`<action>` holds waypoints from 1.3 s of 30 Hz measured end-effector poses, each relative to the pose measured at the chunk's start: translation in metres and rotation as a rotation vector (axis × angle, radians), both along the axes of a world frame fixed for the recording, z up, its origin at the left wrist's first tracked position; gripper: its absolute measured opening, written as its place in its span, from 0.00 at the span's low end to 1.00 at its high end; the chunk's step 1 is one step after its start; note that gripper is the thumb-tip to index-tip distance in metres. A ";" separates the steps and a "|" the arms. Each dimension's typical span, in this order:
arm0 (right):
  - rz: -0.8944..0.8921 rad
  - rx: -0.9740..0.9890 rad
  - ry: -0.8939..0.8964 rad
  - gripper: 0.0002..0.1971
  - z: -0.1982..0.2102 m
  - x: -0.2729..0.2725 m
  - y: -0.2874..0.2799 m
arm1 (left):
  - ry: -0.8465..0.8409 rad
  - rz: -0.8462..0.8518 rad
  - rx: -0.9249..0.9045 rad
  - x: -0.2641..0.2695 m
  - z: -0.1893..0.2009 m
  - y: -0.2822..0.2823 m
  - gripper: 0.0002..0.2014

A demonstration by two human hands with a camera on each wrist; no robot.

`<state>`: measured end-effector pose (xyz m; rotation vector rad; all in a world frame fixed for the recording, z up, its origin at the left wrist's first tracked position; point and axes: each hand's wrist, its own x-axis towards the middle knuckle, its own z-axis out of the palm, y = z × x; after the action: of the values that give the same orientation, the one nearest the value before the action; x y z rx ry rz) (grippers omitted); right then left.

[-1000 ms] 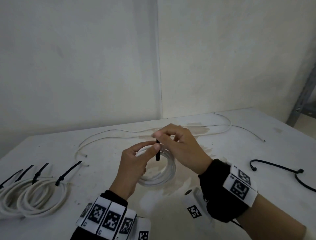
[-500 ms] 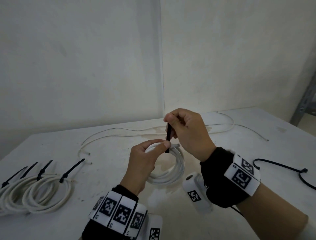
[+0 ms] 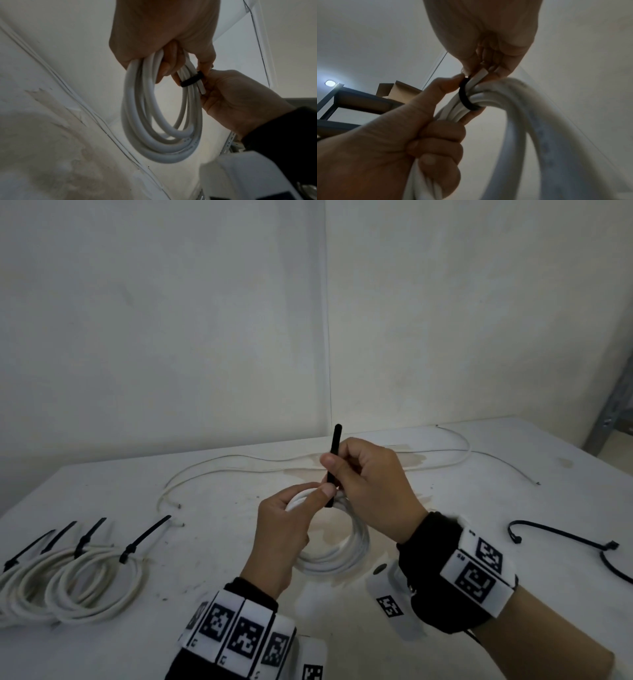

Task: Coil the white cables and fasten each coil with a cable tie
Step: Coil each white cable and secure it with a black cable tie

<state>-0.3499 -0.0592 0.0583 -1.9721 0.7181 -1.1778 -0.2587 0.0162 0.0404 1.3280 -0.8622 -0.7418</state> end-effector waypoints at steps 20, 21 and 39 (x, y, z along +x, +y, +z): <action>-0.050 0.009 -0.073 0.16 0.006 0.000 0.000 | -0.006 -0.044 -0.050 -0.002 0.007 0.002 0.08; -0.048 0.029 -0.076 0.16 0.006 0.001 0.000 | -0.011 -0.051 -0.055 -0.002 0.008 0.002 0.08; 0.306 0.335 0.078 0.21 -0.019 0.004 0.011 | 0.119 0.010 0.038 0.038 0.001 0.003 0.17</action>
<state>-0.3457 -0.0481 0.0390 -1.7742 0.5827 -0.7493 -0.2207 0.0192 0.0413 1.3068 -0.7497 -0.8246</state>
